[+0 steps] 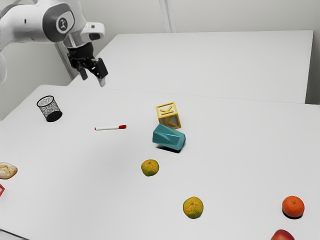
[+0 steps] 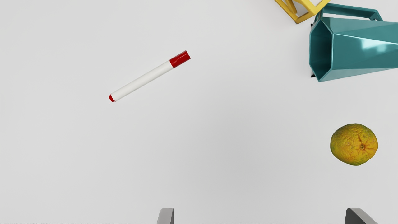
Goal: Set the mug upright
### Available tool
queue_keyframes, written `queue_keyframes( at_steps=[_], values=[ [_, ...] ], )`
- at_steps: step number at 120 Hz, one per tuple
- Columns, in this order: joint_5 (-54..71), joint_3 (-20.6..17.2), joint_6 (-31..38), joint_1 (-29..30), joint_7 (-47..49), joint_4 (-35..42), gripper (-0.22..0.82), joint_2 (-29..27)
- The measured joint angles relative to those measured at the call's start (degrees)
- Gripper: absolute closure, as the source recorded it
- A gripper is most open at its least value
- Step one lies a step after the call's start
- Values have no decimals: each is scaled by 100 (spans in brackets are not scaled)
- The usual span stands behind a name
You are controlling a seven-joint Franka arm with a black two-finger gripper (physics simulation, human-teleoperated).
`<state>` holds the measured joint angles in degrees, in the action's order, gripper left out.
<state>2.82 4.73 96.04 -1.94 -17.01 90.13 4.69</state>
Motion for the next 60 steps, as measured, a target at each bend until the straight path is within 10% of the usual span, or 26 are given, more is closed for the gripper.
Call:
queue_keyframes(
  at_steps=[60],
  values=[
    [-1982,1054,-126,-652,100,460,0,518]
  ],
)
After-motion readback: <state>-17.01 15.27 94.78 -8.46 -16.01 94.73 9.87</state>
